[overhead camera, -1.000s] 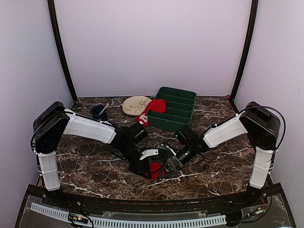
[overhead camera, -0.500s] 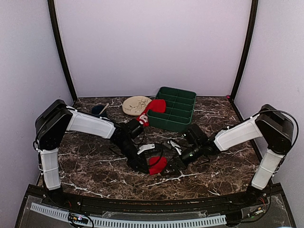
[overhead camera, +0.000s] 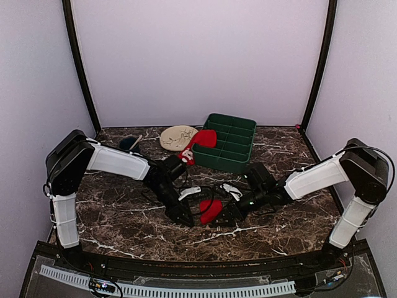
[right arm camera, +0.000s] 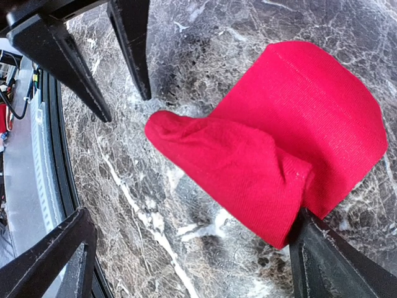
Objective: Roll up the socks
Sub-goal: Roll the sock at the center of the board.
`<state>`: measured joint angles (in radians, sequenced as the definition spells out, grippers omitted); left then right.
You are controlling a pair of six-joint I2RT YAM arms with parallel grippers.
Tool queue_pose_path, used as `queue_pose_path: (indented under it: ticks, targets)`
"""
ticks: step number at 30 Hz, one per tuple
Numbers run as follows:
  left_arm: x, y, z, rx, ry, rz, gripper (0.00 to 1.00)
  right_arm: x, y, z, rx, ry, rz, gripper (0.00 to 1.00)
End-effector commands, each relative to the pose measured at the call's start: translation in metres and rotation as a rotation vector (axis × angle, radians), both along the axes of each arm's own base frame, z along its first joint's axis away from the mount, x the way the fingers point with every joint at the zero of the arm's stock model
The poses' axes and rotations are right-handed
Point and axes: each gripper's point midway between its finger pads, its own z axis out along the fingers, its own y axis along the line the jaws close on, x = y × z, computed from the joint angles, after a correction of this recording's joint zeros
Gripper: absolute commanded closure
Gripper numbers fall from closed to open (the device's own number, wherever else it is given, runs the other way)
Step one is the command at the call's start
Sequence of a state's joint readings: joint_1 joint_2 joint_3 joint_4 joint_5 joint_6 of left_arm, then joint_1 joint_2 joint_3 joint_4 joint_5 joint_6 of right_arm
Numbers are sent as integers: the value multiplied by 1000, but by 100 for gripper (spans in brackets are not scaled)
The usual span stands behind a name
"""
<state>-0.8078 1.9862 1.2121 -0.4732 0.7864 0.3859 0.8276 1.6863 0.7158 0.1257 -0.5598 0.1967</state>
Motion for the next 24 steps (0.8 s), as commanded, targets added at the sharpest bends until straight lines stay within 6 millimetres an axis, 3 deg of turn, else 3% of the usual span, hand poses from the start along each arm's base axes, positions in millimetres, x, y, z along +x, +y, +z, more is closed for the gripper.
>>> queue_pose_path:
  ticks: [1, 13, 18, 24]
  targets:
    - [1, -7, 10, -19, 18, 9, 69, -20, -23, -39, -134, 96, -8, 0]
    - [17, -17, 6, 5, -94, 38, 62, -38, -10, -35, -84, 149, 68, 0]
    - [36, -8, 0, 80, -228, 96, 61, -39, -9, -35, -81, 152, 73, 0]
    - [43, -2, 8, 87, -332, 125, 60, -41, -8, -35, -73, 158, 83, 0]
